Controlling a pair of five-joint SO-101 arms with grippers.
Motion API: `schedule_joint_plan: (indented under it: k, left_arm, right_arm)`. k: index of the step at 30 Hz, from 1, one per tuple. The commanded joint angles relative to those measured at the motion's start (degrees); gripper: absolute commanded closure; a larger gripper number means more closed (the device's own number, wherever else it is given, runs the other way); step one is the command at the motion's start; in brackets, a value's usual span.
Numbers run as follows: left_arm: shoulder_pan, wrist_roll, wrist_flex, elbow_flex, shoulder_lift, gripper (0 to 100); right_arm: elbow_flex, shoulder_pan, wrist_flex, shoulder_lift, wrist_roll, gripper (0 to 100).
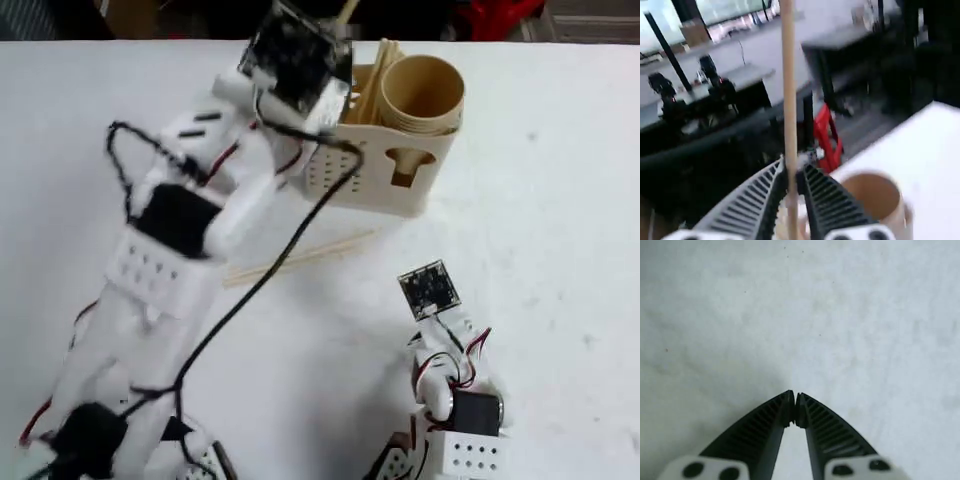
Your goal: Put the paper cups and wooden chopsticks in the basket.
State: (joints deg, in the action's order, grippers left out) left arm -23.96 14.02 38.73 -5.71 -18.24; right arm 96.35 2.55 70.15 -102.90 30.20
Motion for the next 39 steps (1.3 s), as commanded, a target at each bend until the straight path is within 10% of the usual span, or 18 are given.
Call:
schedule_joint_plan:
  k: [1, 13, 30, 39]
  left_arm:
    - [-0.6, -4.6, -13.7, -8.7, 8.4, 95]
    - [-0.5, -4.7, -4.7, -31.9, 25.5, 95]
    - [-0.5, -4.2, -3.6, -33.4, 26.9, 87]
    - [-1.0, -4.0, 31.2, -33.4, 19.6, 97]
  right_arm:
    - [0.4, 0.3, 0.1, -0.4, 0.7, 98.1]
    - [0.4, 0.3, 0.1, -0.4, 0.7, 98.1]
    - [0.4, 0.3, 0.1, -0.4, 0.7, 98.1]
    - [0.4, 0.3, 0.1, -0.4, 0.7, 98.1]
